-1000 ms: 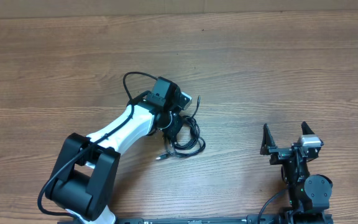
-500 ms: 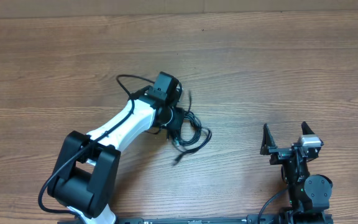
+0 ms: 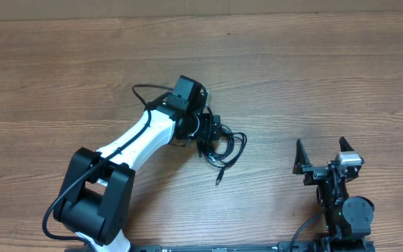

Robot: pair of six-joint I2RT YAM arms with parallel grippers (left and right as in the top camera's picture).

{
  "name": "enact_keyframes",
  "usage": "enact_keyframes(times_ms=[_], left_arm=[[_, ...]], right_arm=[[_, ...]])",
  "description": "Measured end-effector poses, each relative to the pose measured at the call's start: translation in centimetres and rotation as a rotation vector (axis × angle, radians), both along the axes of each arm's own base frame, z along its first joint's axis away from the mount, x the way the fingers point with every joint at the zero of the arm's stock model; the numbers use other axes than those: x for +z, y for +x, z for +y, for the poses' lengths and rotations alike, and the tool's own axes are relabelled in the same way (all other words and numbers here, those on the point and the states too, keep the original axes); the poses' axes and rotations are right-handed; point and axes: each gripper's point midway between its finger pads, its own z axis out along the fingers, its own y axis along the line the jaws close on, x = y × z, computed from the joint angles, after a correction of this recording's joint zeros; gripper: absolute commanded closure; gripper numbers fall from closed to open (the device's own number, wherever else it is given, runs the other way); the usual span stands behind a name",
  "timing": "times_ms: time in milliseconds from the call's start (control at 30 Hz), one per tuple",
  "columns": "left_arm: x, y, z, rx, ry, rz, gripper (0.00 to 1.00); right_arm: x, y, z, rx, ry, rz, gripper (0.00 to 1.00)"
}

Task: Untangle cables
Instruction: 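Lift the cable bundle with the left gripper, letting loose ends hang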

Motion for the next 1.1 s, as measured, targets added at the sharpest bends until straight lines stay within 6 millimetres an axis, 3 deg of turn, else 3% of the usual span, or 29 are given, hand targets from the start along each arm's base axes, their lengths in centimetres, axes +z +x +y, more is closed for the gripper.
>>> enact_keyframes(times_ms=[267, 400, 733, 1100], left_arm=[[-0.5, 1.3, 1.6, -0.195, 0.155, -0.172, 0.36], [-0.4, 1.8, 1.7, -0.228, 0.176, -0.214, 0.44], [-0.1, 2.4, 1.4, -0.247, 0.172, -0.254, 0.44], [-0.7, 2.4, 0.3, -0.273, 0.164, -0.272, 0.56]], right_arm=[[0.0, 0.0, 0.0, 0.000, 0.000, 0.000, 0.00], [0.0, 0.0, 0.0, 0.000, 0.000, 0.000, 0.00], [0.0, 0.0, 0.0, 0.000, 0.000, 0.000, 0.00], [0.0, 0.0, 0.0, -0.001, 0.000, 0.000, 0.00]])
